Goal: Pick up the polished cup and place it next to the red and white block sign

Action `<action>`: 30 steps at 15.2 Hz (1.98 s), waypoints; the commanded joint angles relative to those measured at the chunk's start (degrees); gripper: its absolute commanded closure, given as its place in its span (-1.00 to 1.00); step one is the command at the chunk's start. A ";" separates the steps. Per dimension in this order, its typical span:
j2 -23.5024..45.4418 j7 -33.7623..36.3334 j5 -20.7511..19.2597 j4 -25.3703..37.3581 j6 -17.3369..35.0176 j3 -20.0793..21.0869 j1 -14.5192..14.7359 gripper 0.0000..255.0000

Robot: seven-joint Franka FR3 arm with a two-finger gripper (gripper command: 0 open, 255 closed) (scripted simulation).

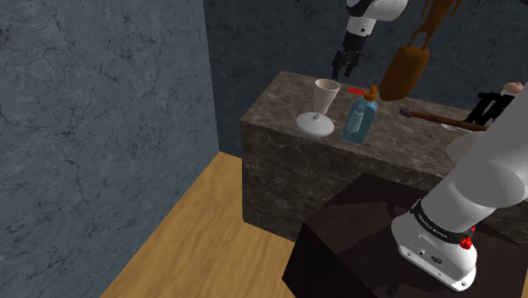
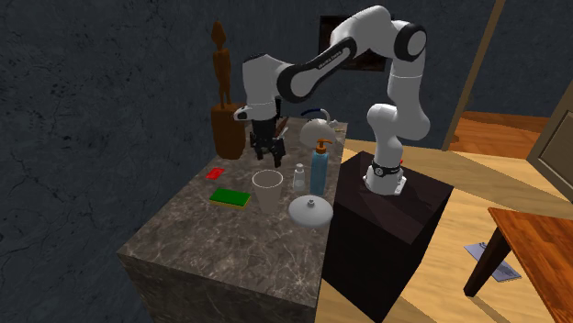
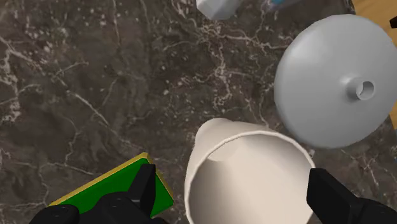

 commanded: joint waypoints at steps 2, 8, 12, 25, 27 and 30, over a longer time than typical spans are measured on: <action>6.52 -3.72 3.35 5.37 0.96 -0.32 -1.41 -1.00; 8.77 -4.68 4.58 4.07 4.38 0.10 -1.59 -1.00; 9.52 -4.97 5.03 3.04 6.12 0.29 -1.53 -1.00; 9.54 -5.00 5.03 3.06 6.10 0.29 -1.55 1.00; 9.55 -4.99 5.03 3.06 6.11 0.29 -1.54 1.00; 8.86 -4.60 4.65 3.75 4.81 0.19 -1.47 1.00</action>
